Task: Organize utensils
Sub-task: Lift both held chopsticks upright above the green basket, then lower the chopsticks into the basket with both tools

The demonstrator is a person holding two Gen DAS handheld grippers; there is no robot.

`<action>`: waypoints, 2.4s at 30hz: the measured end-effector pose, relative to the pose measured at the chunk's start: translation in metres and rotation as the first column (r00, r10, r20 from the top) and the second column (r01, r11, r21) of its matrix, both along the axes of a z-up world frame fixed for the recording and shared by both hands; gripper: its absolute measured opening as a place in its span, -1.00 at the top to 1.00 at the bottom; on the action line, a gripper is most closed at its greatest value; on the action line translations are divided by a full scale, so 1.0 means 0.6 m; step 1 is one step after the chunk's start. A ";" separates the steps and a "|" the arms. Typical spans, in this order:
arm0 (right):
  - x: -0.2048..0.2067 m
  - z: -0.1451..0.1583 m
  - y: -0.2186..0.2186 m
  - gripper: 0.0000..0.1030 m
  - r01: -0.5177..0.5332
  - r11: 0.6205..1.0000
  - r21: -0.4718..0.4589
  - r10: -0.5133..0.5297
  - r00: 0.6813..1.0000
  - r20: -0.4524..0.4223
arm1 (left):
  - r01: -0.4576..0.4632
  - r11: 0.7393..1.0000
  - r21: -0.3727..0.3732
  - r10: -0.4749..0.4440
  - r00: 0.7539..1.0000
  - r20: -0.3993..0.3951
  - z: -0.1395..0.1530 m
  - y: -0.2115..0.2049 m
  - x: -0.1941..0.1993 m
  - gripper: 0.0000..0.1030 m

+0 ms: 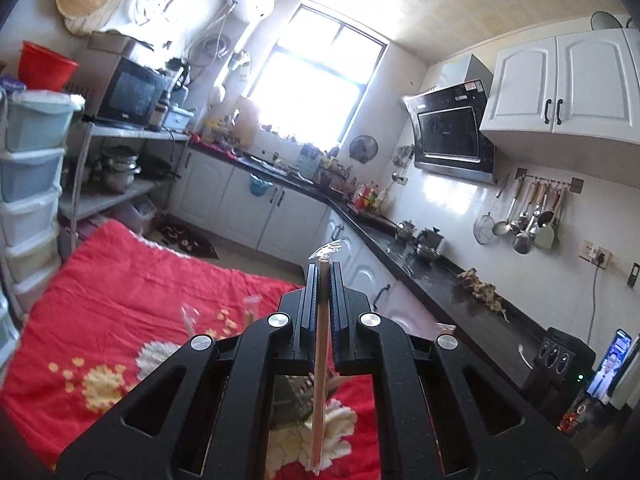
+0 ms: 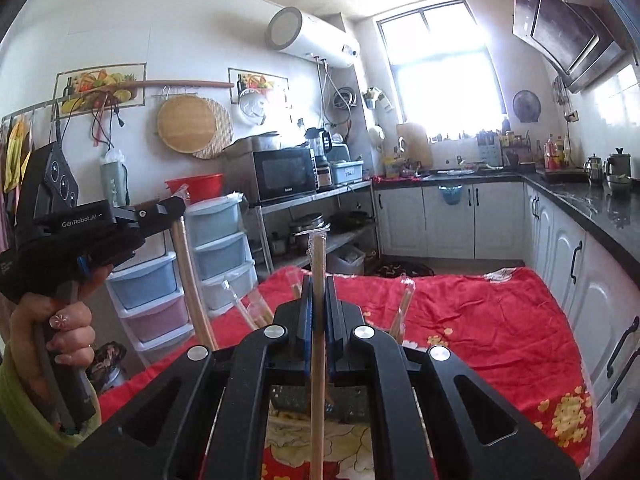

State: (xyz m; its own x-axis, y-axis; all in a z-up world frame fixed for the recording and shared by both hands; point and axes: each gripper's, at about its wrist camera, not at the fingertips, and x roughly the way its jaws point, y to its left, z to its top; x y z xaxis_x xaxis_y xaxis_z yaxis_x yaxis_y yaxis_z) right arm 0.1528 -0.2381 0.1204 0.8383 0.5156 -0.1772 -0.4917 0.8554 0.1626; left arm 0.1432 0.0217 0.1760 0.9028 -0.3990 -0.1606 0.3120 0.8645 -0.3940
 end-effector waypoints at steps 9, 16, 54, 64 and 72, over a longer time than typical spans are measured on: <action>0.015 0.028 0.004 0.90 0.016 1.000 0.006 -0.016 0.998 0.063 | -0.122 0.992 0.013 0.121 0.991 0.054 0.029 0.042 0.007 0.95; 0.021 0.058 0.018 0.90 0.027 1.000 0.009 -0.028 0.988 0.154 | -0.193 0.981 -0.010 0.193 0.977 0.087 0.038 0.059 0.020 0.95; 0.133 -0.006 0.065 0.89 0.189 0.982 0.029 -0.188 0.928 0.322 | -0.268 0.963 0.016 0.262 0.951 0.165 -0.070 0.004 0.106 0.95; 0.148 -0.038 0.063 0.89 0.238 0.970 0.046 -0.240 0.919 0.313 | -0.238 0.971 0.019 0.231 0.957 0.177 -0.110 -0.012 0.098 0.94; 0.142 -0.053 0.062 0.89 0.226 0.973 0.056 -0.232 0.924 0.303 | -0.223 0.975 -0.004 0.221 0.961 0.168 -0.140 -0.010 0.083 0.94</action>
State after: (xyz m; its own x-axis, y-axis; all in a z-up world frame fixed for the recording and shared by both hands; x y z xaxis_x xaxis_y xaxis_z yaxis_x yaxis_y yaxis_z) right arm 0.2381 -0.2009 0.0884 0.9458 0.3038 0.1144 -0.3112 0.9488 0.0533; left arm 0.1932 0.0156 0.0920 0.9828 -0.1844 -0.0051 0.1718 0.9248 -0.3394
